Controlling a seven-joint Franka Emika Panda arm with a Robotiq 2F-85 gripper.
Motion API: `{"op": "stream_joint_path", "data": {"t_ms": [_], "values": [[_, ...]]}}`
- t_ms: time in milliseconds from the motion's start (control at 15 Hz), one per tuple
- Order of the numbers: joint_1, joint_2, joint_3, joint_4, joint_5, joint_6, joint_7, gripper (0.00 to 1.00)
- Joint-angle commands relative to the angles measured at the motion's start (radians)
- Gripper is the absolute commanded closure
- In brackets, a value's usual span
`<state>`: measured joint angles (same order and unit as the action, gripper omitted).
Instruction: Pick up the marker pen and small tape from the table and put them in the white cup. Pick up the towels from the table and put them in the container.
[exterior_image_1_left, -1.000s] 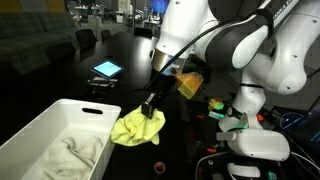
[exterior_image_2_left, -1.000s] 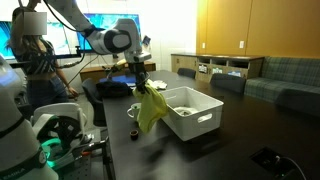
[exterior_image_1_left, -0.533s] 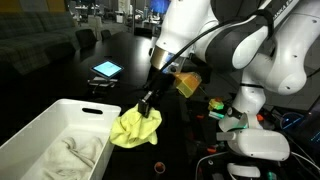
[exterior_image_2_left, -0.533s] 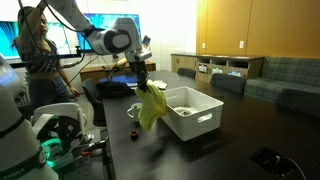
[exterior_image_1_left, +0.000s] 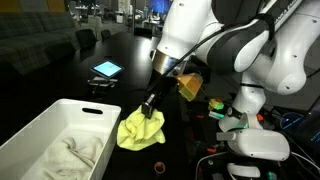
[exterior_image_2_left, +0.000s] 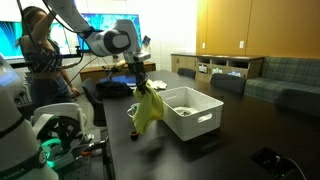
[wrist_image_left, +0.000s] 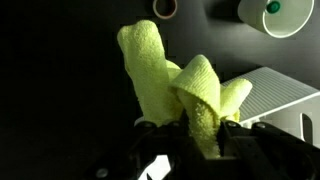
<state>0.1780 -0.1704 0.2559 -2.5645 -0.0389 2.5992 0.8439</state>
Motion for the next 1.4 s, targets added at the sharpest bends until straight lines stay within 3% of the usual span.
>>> {"op": "stream_joint_path", "data": {"t_ms": [0,200,533,600,800,1000,1267,1333], "values": [[-0.054,-0.053,0.024,-0.039,-0.075,0.116,0.168,0.87],[-0.108,-0.066,0.044,-0.054,-0.175,0.235,0.291,0.88],[-0.255,-0.109,0.120,-0.065,-0.472,0.393,0.549,0.87],[-0.235,-0.035,0.083,0.116,-0.423,0.300,0.479,0.87],[-0.283,-0.012,0.107,0.247,-0.476,0.279,0.501,0.87],[-0.281,0.063,0.108,0.442,-0.492,0.233,0.449,0.87],[-0.191,0.224,0.101,0.670,-0.333,0.069,0.167,0.88],[-0.127,0.258,0.053,0.725,-0.290,0.010,0.093,0.89]]}}
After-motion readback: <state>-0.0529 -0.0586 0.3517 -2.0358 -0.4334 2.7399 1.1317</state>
